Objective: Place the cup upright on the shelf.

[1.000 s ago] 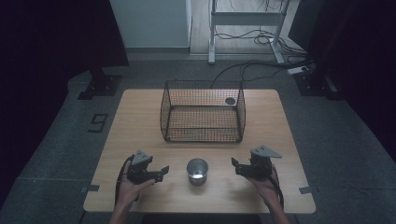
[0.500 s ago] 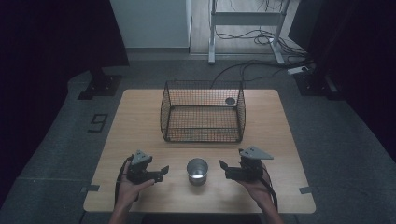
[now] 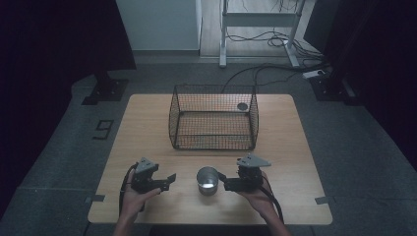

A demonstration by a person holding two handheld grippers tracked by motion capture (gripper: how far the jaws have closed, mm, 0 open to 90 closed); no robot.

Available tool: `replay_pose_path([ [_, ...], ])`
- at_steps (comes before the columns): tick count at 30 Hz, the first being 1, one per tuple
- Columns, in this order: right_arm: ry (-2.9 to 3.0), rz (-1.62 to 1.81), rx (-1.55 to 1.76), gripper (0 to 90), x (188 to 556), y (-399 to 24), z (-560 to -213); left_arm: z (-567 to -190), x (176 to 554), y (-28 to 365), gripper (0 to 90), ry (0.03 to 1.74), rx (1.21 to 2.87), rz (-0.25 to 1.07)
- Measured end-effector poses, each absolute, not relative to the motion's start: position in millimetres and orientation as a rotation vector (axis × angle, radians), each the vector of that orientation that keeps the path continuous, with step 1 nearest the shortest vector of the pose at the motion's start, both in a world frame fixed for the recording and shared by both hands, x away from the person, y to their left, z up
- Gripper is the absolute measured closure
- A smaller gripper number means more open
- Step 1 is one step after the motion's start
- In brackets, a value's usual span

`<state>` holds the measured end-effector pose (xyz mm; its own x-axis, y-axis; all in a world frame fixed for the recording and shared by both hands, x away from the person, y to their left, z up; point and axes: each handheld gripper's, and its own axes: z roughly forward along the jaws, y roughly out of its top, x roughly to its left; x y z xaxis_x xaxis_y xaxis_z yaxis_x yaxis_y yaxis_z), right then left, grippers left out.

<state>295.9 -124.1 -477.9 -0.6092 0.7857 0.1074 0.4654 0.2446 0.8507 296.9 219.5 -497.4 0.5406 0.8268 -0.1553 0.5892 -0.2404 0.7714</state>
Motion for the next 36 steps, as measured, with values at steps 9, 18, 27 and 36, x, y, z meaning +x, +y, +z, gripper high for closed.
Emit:
replay_pose_path([
  [9, 2.217, 1.34, 1.119, 9.0, 298, -103, -477, -494, 295, 218, 15.7, 1.137, 1.942, 0.372],
  [18, 2.278, 1.321, 1.091, 6.0, 303, -80, -485, -493, 294, 218, 15.7, 1.132, 1.944, 0.371],
  [27, 2.309, 1.296, 1.057, 3.1, 302, -64, -491, -493, 294, 217, 15.7, 1.128, 1.945, 0.367],
  [36, 2.312, 1.305, 1.025, 0.9, 299, -60, -491, -492, 293, 218, 15.7, 1.129, 1.938, 0.37],
])
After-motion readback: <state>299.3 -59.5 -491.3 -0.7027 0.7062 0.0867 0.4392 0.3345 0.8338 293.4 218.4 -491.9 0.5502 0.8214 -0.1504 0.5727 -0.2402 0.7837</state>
